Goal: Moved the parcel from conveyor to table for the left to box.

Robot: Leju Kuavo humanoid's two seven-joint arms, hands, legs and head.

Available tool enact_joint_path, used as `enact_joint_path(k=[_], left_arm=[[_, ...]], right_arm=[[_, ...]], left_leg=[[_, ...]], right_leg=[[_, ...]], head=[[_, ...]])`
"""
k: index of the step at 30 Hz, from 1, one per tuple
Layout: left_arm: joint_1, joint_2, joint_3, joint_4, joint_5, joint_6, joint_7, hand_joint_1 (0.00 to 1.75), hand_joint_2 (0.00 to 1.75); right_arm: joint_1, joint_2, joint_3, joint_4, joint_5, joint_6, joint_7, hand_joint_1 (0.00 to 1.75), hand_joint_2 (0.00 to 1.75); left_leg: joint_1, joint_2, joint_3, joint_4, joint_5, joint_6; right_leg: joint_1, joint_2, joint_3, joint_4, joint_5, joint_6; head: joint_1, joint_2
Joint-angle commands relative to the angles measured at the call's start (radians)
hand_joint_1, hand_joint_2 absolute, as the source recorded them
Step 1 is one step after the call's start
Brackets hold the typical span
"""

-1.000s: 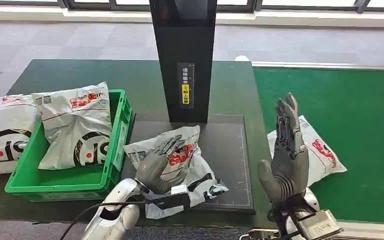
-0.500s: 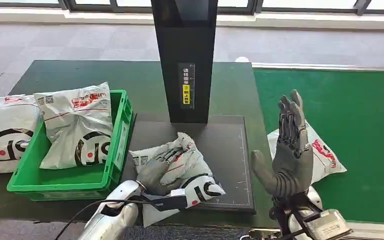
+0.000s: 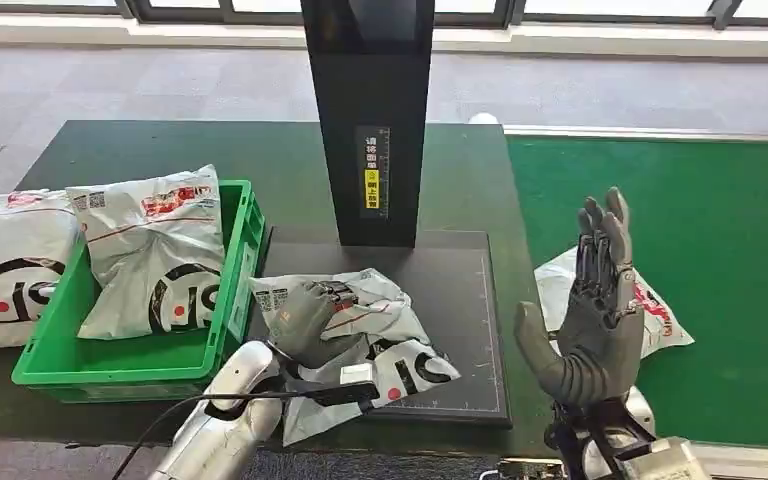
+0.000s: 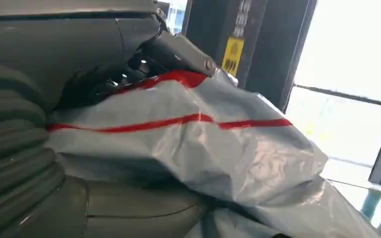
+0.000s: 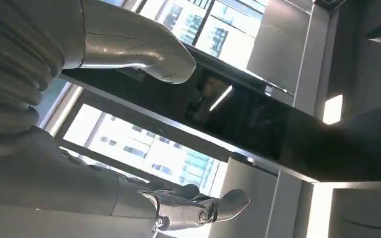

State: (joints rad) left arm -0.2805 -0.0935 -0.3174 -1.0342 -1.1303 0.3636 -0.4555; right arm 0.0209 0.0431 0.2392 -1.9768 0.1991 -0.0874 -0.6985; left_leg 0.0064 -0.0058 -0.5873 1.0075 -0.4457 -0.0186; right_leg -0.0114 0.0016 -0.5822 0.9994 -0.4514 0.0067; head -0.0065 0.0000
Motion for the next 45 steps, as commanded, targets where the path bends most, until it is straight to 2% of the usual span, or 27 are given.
enact_joint_path(k=[1,8,10,12,14,16,17,21,24,27,29,31,34,36,37,38,39,40,45], left_arm=[[0.039,-0.013,0.068,-0.161,0.057,0.106,-0.020,1.75,1.75],[0.047,-0.010,0.094,-0.193,0.071,0.140,-0.014,1.75,1.75],[0.046,0.002,0.180,-0.260,0.125,0.250,0.002,1.75,1.75],[-0.004,0.033,0.296,-0.286,0.200,0.308,0.031,1.75,1.75],[-0.076,0.081,0.378,-0.252,0.267,0.279,0.026,1.75,1.75],[-0.109,0.085,0.419,-0.224,0.288,0.270,0.022,1.75,1.75],[-0.153,0.087,0.476,-0.188,0.313,0.293,0.022,1.75,1.75],[-0.513,0.237,0.669,0.223,0.318,0.243,0.078,1.75,1.75],[-0.643,0.315,0.725,0.438,0.280,0.245,0.101,1.75,1.75],[-0.696,0.344,0.737,0.539,0.225,0.241,0.154,1.75,1.75],[-0.707,0.347,0.737,0.567,0.211,0.229,0.169,1.75,1.75],[-0.707,0.347,0.737,0.567,0.211,0.229,0.169,1.75,1.75],[-0.707,0.347,0.737,0.567,0.211,0.229,0.169,1.75,1.75],[-0.704,0.338,0.724,0.625,0.164,0.195,0.228,1.75,1.75],[-0.702,0.337,0.713,0.643,0.138,0.184,0.256,1.05,1.75],[-0.696,0.327,0.695,0.677,0.095,0.147,0.307,0.00,1.75],[-0.683,0.319,0.695,0.686,0.085,0.150,0.318,0.00,1.75],[-0.674,0.315,0.689,0.698,0.065,0.151,0.343,0.00,0.00],[-0.655,0.310,0.679,0.708,0.036,0.139,0.368,0.00,0.00]], right_arm=[[0.020,-0.077,0.094,-0.031,-0.007,-0.055,0.000,0.00,1.75],[0.017,-0.082,0.105,-0.030,-0.010,-0.063,0.000,0.00,1.75],[0.009,-0.087,0.122,-0.023,-0.015,-0.076,0.000,0.00,1.75],[-0.006,-0.077,0.130,0.000,-0.026,-0.070,0.000,0.00,1.75],[-0.024,-0.064,0.128,0.028,-0.024,-0.058,0.000,0.00,1.75],[-0.028,-0.060,0.127,0.036,-0.024,-0.051,0.000,0.00,1.75],[-0.037,-0.054,0.122,0.049,-0.031,-0.031,0.000,0.00,1.75],[-0.085,-0.013,0.090,0.107,-0.041,0.044,0.000,0.00,1.75],[-0.117,0.022,0.062,0.145,-0.041,0.101,0.000,0.00,1.75],[-0.142,0.032,0.044,0.173,-0.042,0.130,0.000,0.00,1.75],[-0.145,0.033,0.043,0.180,-0.039,0.132,0.000,0.00,1.75],[-0.145,0.033,0.043,0.180,-0.039,0.132,0.000,0.00,1.75],[-0.145,0.033,0.043,0.180,-0.039,0.132,0.000,0.00,1.75],[-0.135,0.032,0.045,0.176,-0.024,0.126,0.000,0.00,1.75],[-0.132,0.033,0.043,0.178,-0.018,0.125,0.000,0.00,1.75],[-0.125,0.035,0.039,0.182,-0.001,0.122,0.000,0.00,1.75],[-0.123,0.036,0.039,0.183,0.004,0.124,0.000,0.00,1.75],[-0.120,0.037,0.038,0.187,0.011,0.125,0.000,0.00,1.75],[-0.116,0.037,0.039,0.198,0.022,0.126,0.000,0.00,1.75]], left_leg=[[0.000,0.001,0.000,0.000,-0.001,0.000],[0.000,0.001,-0.001,-0.001,0.000,0.001],[0.001,0.004,-0.001,-0.001,0.000,0.001],[0.001,0.005,-0.002,0.000,-0.001,0.000],[0.002,0.006,-0.002,0.000,0.000,0.000],[0.002,0.005,-0.004,0.001,0.000,-0.001],[0.002,0.005,-0.003,0.001,0.000,-0.001],[0.003,0.004,-0.003,0.000,0.003,-0.003],[0.004,0.000,-0.007,0.001,0.007,-0.004],[0.004,0.008,-0.005,-0.002,0.009,-0.008],[0.004,0.010,-0.005,-0.003,0.009,-0.009],[0.004,0.004,-0.005,-0.002,0.010,-0.009],[0.004,0.002,-0.006,-0.001,0.009,-0.009],[0.004,0.003,-0.007,-0.001,0.009,-0.009],[0.004,0.003,-0.006,-0.002,0.009,-0.009],[0.003,0.002,-0.006,-0.002,0.009,-0.009],[0.003,0.001,-0.006,-0.003,0.010,-0.009],[0.003,0.000,-0.006,-0.002,0.009,-0.009],[0.004,0.001,-0.007,-0.002,0.009,-0.009]], right_leg=[[0.001,0.001,0.000,-0.001,0.000,0.000],[0.000,0.001,-0.001,-0.001,0.000,0.000],[0.001,0.003,-0.001,-0.002,0.001,0.000],[0.001,0.004,-0.002,-0.001,0.001,0.000],[0.002,0.005,-0.003,-0.001,0.002,-0.001],[0.002,0.004,-0.004,0.001,0.002,-0.002],[0.002,0.005,-0.004,0.001,0.002,-0.002],[0.004,0.004,-0.005,0.001,0.003,-0.003],[0.006,-0.001,-0.007,0.003,0.004,-0.004],[0.007,0.007,-0.009,0.002,0.009,-0.009],[0.007,0.008,-0.010,0.002,0.010,-0.011],[0.007,0.003,-0.010,0.002,0.008,-0.010],[0.007,0.002,-0.009,0.003,0.007,-0.010],[0.007,0.003,-0.010,0.004,0.007,-0.010],[0.007,0.003,-0.009,0.002,0.008,-0.010],[0.006,0.002,-0.010,0.003,0.007,-0.010],[0.006,0.001,-0.009,0.002,0.007,-0.010],[0.006,0.000,-0.009,0.001,0.007,-0.010],[0.007,0.001,-0.010,0.001,0.008,-0.010]], head=[[0.000,0.000],[0.000,0.000],[0.000,0.000],[0.000,0.000],[0.000,0.000],[0.000,0.000],[0.000,0.000],[0.000,0.000],[0.000,0.000],[0.000,0.000],[0.000,0.000],[0.000,0.000],[0.000,0.000],[0.000,0.000],[0.000,0.000],[0.000,0.000],[0.000,0.000],[0.000,0.000],[0.000,0.000]])
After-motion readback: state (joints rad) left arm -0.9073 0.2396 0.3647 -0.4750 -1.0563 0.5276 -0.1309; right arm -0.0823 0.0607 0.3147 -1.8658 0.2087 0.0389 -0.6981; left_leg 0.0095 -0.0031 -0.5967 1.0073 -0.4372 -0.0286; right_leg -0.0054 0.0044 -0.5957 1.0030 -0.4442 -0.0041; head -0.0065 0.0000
